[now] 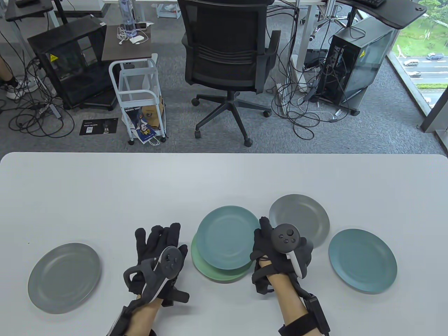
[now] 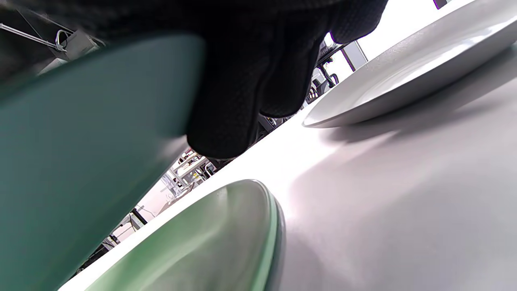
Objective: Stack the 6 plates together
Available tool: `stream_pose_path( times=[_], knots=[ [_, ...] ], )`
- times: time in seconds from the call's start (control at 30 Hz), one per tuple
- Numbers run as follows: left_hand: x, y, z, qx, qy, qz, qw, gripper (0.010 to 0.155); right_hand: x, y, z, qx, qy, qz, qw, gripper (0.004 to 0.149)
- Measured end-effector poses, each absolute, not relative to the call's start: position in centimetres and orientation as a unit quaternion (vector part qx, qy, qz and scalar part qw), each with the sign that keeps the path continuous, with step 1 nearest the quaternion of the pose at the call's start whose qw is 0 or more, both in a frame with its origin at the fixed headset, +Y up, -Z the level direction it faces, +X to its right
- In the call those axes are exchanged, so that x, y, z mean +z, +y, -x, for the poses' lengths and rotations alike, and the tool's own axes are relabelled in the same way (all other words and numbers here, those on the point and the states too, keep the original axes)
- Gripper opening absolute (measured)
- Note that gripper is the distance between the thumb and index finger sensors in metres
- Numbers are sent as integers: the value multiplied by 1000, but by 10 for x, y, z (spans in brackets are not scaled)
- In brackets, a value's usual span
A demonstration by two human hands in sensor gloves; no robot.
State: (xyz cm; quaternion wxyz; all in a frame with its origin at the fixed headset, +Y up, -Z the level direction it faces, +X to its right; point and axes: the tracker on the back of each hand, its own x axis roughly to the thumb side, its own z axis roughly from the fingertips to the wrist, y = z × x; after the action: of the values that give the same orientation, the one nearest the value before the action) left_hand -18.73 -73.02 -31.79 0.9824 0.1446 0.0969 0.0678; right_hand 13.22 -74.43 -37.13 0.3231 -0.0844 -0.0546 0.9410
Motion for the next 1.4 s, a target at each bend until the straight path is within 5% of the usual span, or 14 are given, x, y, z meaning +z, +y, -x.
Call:
stream_pose_path(
  times=[0.3, 0.53, 0.9, 1.4],
  knots=[
    [-320, -735, 188, 63, 102, -136, 983, 73, -369, -742, -129, 960, -56, 77, 264, 49],
    [-321, -738, 189, 59, 105, -127, 985, 72, -369, -730, -145, 985, -87, 86, 123, 46],
    [-322, -741, 189, 56, 103, -118, 986, 70, -378, -760, -191, 987, 73, 136, 35, 66],
    [-323, -741, 189, 60, 99, -111, 987, 68, -386, -762, -179, 990, 24, 127, -49, 45]
  ],
)
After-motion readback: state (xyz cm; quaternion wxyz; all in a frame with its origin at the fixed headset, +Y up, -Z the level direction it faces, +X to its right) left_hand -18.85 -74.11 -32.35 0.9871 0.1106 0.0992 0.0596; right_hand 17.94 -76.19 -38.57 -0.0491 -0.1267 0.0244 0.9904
